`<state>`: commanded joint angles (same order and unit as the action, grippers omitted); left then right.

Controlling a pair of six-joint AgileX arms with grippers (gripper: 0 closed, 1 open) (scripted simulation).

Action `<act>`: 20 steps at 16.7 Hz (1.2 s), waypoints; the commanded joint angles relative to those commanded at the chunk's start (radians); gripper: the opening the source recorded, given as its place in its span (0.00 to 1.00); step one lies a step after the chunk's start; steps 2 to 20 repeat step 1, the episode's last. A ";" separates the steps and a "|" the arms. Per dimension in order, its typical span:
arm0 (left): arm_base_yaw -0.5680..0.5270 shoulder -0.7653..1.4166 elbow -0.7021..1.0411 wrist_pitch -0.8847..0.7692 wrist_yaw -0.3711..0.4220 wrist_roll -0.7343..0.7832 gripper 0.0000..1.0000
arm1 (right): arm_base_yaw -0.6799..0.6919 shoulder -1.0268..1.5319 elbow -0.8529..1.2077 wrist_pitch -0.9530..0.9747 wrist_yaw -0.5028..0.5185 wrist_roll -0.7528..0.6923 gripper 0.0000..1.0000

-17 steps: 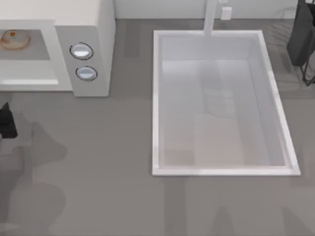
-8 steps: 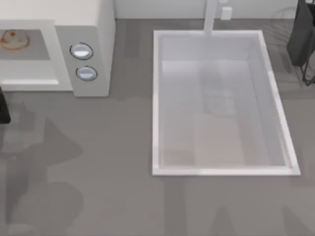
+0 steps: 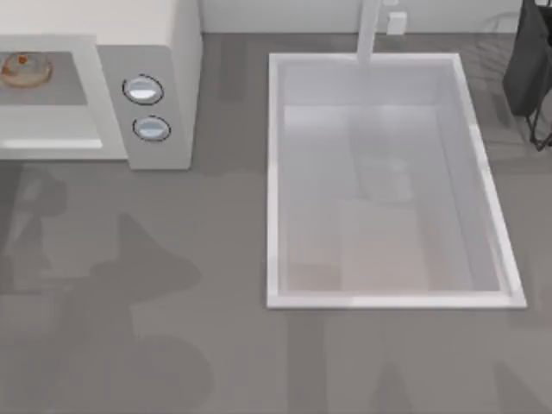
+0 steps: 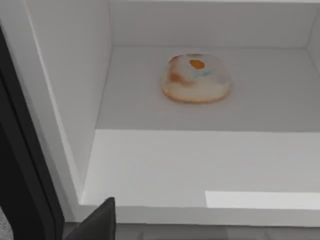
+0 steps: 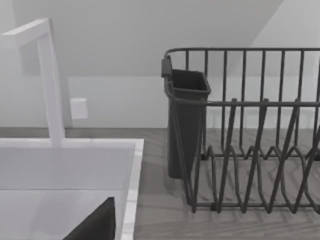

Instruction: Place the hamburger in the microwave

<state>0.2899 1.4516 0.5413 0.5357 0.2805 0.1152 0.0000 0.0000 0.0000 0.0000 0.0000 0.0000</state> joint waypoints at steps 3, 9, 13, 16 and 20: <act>0.000 -0.002 0.002 -0.002 0.000 0.000 1.00 | 0.000 0.000 0.000 0.000 0.000 0.000 1.00; 0.000 -0.002 0.002 -0.002 0.000 0.000 1.00 | 0.000 0.000 0.000 0.000 0.000 0.000 1.00; 0.000 -0.002 0.002 -0.002 0.000 0.000 1.00 | 0.000 0.000 0.000 0.000 0.000 0.000 1.00; 0.000 -0.002 0.002 -0.002 0.000 0.000 1.00 | 0.000 0.000 0.000 0.000 0.000 0.000 1.00; 0.000 -0.002 0.002 -0.002 0.000 0.000 1.00 | 0.000 0.000 0.000 0.000 0.000 0.000 1.00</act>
